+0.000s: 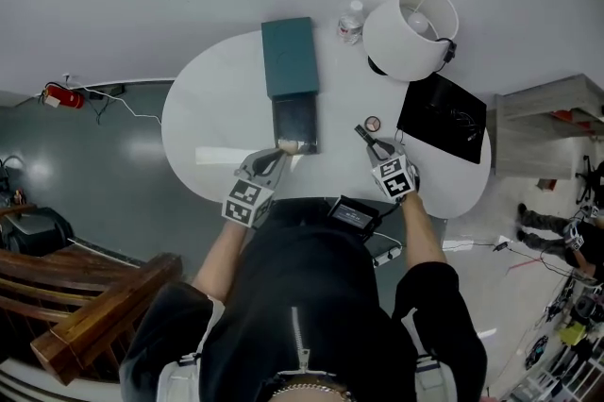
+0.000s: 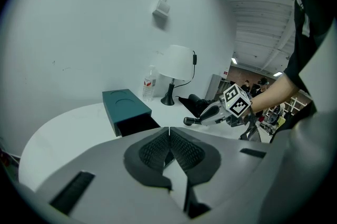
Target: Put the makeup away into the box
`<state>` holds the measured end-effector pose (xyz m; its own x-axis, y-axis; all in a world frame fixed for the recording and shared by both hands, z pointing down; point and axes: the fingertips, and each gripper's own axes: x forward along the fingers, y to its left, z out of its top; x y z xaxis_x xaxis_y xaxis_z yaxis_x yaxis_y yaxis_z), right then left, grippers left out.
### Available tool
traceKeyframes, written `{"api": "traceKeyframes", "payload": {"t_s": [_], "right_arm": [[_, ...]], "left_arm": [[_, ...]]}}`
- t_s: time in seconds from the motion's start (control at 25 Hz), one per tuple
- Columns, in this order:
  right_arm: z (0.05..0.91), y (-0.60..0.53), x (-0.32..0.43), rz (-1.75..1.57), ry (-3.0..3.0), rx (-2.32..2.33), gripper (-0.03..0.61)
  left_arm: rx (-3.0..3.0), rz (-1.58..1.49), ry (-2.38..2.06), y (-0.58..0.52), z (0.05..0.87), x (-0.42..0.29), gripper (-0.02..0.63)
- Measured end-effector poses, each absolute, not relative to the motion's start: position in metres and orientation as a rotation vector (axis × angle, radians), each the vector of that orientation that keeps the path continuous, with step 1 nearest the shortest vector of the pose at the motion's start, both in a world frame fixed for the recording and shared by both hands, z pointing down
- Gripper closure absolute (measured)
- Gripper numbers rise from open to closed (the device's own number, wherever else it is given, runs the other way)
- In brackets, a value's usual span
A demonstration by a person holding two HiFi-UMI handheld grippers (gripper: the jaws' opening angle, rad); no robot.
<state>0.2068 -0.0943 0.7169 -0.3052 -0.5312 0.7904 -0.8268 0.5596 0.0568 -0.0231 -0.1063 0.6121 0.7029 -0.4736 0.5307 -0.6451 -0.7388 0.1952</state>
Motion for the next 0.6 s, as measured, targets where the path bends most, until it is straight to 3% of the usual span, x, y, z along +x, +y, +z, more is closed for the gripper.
{"api": "traceKeyframes", "payload": {"t_s": [0.6], "right_arm": [[0.702, -0.133, 0.159, 0.407, -2.059, 0.985, 0.491]], "left_arm": [[2.465, 0.595, -1.058, -0.103, 0.606, -0.072, 0.6]]}}
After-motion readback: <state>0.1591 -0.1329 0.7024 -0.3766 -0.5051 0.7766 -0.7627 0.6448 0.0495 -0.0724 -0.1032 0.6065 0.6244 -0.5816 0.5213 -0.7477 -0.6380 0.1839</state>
